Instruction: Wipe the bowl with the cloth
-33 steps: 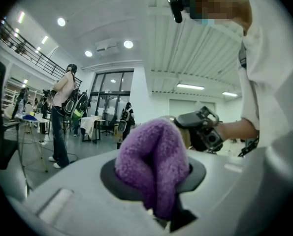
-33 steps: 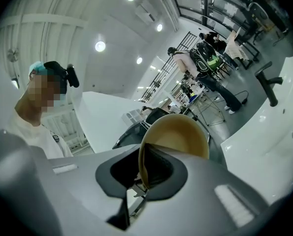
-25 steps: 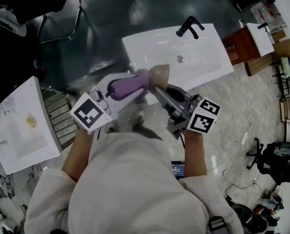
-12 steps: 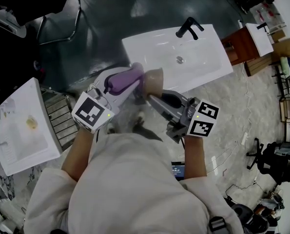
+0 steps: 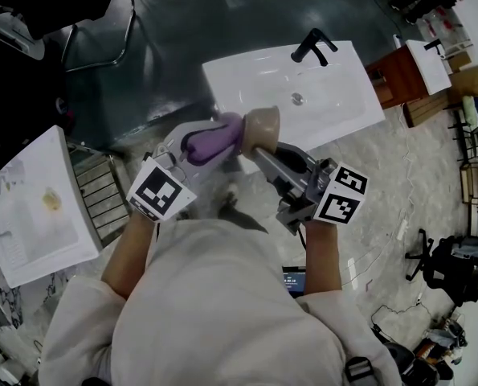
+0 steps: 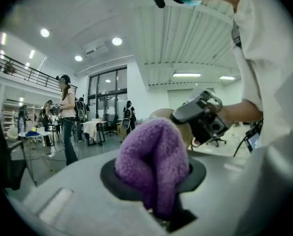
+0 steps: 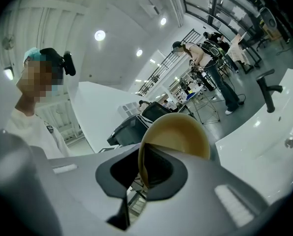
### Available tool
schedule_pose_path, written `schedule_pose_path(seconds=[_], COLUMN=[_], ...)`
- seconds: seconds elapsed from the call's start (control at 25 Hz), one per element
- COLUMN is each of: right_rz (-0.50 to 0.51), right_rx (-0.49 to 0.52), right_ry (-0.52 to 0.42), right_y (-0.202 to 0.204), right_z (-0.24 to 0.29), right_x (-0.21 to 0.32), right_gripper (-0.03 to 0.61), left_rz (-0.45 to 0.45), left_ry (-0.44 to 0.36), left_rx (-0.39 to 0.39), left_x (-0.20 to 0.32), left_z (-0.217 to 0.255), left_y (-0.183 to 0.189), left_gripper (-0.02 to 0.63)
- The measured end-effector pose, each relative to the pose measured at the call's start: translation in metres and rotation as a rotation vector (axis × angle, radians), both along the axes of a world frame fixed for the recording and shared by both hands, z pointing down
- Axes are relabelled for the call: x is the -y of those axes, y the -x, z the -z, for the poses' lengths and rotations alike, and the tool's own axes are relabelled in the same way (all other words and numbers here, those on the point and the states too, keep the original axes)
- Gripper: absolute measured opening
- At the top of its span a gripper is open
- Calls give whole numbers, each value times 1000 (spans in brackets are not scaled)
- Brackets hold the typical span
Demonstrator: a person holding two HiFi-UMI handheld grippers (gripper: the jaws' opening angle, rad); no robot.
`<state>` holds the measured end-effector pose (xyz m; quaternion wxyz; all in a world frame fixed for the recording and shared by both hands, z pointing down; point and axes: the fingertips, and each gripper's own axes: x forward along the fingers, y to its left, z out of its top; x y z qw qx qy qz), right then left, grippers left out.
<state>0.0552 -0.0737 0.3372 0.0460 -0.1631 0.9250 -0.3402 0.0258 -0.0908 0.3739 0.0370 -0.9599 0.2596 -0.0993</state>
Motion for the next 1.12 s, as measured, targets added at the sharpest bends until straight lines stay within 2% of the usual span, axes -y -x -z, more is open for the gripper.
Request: schedule_pose_path(seconds=[0.2, 0.44, 0.84, 1.12], right_rz=[-52, -44, 37, 43], right_rx=[-6, -91, -100, -56], right_ry=[7, 0, -18, -17], right_y=[-6, -6, 1, 1], right_z=[-3, -19, -19, -10], right_x=[7, 6, -6, -10], right_gripper=[17, 17, 15, 15], left_rz=[-42, -31, 57, 51], left_ry=[34, 27, 6, 45], left_rx=[-74, -98, -62, -9], left_x=[-12, -11, 10, 14], left_z=[6, 16, 20, 0], left_y=[-5, -10, -3, -3], left_gripper=[109, 109, 109, 110])
